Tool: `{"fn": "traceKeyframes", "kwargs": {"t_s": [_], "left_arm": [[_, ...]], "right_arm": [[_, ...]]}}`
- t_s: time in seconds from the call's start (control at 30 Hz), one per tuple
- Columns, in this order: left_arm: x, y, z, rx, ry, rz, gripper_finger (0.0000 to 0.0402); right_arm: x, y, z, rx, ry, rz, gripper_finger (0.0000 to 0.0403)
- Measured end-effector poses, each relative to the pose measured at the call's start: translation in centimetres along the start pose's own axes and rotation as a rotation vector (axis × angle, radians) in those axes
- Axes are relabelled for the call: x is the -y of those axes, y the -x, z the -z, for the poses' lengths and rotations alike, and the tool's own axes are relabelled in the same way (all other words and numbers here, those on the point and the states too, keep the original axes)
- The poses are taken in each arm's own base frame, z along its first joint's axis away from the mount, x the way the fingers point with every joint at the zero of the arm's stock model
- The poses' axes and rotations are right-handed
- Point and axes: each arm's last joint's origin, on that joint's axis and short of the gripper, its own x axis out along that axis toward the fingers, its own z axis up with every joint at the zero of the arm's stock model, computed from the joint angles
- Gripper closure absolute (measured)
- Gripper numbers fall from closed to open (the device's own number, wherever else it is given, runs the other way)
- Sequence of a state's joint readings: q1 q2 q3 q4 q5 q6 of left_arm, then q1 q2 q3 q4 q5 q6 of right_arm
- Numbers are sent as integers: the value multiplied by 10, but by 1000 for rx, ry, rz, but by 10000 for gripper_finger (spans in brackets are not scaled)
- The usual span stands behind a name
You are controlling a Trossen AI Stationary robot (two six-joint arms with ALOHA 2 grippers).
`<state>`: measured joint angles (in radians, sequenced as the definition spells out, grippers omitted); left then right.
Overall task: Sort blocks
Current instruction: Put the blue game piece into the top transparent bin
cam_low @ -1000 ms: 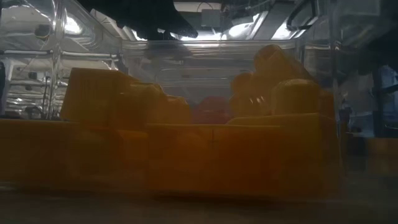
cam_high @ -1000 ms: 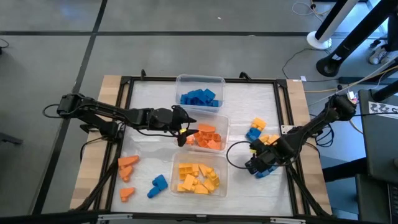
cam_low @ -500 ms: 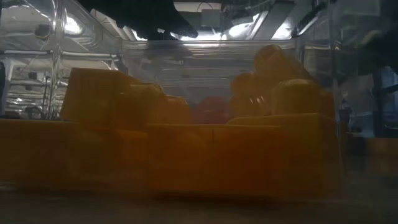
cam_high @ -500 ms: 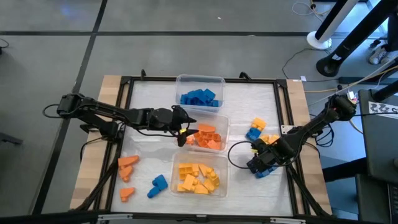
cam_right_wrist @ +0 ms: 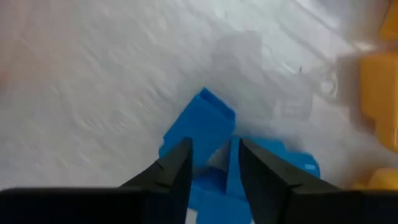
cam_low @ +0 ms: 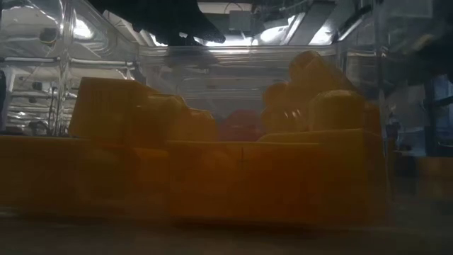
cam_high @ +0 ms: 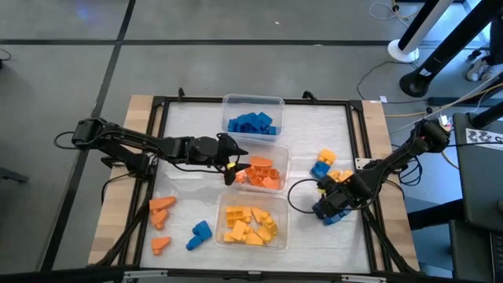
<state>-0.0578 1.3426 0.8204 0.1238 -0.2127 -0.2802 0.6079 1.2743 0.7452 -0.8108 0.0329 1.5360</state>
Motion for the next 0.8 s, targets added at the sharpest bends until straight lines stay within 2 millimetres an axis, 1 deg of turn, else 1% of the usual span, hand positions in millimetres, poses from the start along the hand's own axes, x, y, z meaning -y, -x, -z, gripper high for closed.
{"fn": "traceKeyframes", "kwargs": {"t_s": [0.2, 0.33, 0.7, 0.8], "left_arm": [[0, 0, 0, 0, 0, 0, 169], [0, 0, 0, 0, 0, 0, 169], [0, 0, 0, -1, 0, 0, 169], [0, 0, 0, -1, 0, 0, 169]], "right_arm": [[-3, -8, 1, -28, -20, 22, 218], [-10, -18, 0, 11, -68, 15, 198], [-15, -55, 1, 5, -85, 150, 192], [-15, -58, 2, -15, -80, 157, 209]]}}
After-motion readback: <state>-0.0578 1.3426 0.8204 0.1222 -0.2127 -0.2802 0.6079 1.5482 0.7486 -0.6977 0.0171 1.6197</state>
